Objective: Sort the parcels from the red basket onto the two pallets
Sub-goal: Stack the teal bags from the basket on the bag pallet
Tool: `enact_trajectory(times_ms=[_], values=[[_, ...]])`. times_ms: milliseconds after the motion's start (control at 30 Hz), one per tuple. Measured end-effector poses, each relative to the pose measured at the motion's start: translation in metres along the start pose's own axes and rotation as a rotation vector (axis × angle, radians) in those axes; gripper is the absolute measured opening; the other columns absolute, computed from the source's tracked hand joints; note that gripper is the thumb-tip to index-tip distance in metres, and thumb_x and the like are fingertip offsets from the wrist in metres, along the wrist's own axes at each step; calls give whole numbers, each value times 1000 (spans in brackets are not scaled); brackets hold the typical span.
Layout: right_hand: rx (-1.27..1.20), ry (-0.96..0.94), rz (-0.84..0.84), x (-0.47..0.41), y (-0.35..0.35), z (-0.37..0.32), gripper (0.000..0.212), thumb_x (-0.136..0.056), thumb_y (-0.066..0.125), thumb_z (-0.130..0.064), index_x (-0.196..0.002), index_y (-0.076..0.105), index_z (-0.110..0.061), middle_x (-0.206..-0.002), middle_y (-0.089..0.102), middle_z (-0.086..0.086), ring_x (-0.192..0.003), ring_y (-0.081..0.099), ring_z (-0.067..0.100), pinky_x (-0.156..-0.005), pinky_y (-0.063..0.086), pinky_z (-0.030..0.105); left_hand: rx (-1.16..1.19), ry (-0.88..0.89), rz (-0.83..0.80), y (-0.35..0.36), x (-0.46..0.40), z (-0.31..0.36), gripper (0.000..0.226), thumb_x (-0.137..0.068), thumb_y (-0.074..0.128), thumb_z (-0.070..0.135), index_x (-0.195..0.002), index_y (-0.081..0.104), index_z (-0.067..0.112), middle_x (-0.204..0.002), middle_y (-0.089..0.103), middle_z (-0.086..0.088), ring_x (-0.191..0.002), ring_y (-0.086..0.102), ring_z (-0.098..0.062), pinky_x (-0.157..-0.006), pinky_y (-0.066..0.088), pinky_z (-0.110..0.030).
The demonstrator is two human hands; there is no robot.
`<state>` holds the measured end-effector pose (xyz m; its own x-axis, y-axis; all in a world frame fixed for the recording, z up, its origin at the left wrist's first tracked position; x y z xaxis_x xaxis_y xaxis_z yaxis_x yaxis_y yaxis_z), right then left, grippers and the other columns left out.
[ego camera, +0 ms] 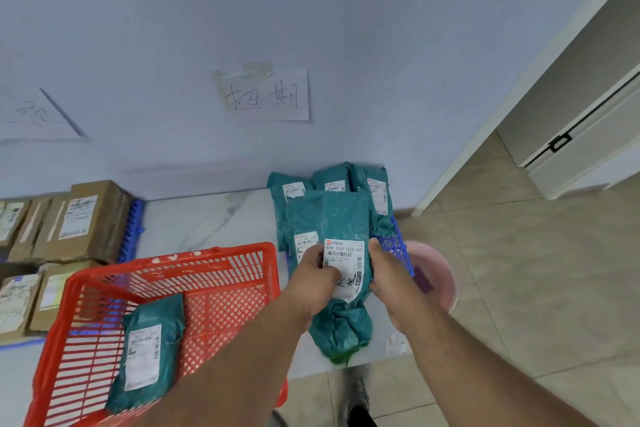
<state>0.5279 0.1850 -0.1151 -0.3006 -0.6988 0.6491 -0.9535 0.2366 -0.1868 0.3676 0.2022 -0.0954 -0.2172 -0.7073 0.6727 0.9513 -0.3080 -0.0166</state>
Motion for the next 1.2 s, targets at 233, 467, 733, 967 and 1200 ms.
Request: enact_trajectory(times_ms=[233, 467, 733, 967, 1200], values=[[41, 33, -19, -93, -16, 5, 52, -105, 34, -53, -83, 81, -45, -97, 84, 0, -102, 77, 31, -103, 56, 60, 11, -67, 72, 30, -98, -15, 67, -83, 60, 7, -145, 54, 31, -143, 61, 1, -116, 69, -19, -94, 61, -34], [81, 74, -58, -185, -7, 29, 56, -98, 37, -63, -102, 78, -25, -100, 83, 4, -99, 78, 29, -99, 58, 58, -29, -107, 92, 43, -215, -72, 77, -76, 53, 17, -149, 49, 40, -143, 58, 0, -115, 69, -19, -88, 65, -37], [251, 175, -182, -221, 18, 79, 102, -80, 28, -88, -167, 28, -34, -171, 39, 0, -154, 41, 26, -127, 31, 57, -232, -220, 40, 54, -243, -91, 85, -97, 52, 2, -169, 12, 21, -165, 30, -7, -93, 67, -19, -54, 50, -23], [261, 185, -176, -222, 6, 82, 101, -71, 27, -93, -151, 50, -36, -151, 60, 2, -138, 56, 26, -121, 39, 56, -240, -232, 31, 54, -241, -92, 69, -96, 47, -3, -160, 37, 20, -139, 65, -2, -59, 60, -9, -45, 44, -20], [284, 238, -295, -202, 11, 64, 73, -103, 32, -74, -160, 47, -30, -166, 47, 0, -148, 47, 22, -128, 29, 50, -216, -283, 53, 45, -223, -104, 70, -96, 49, 3, -161, 37, 26, -131, 68, -8, -53, 58, -6, -43, 42, -19]])
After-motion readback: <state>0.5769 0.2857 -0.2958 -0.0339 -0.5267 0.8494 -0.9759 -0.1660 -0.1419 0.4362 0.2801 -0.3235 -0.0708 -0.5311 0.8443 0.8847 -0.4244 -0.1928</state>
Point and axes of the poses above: each hand's wrist, its own x-axis away from the middle knuckle, its own y-axis out of the palm, z = x × y, the point moved 8 cm from there along -x, towards the middle knuckle
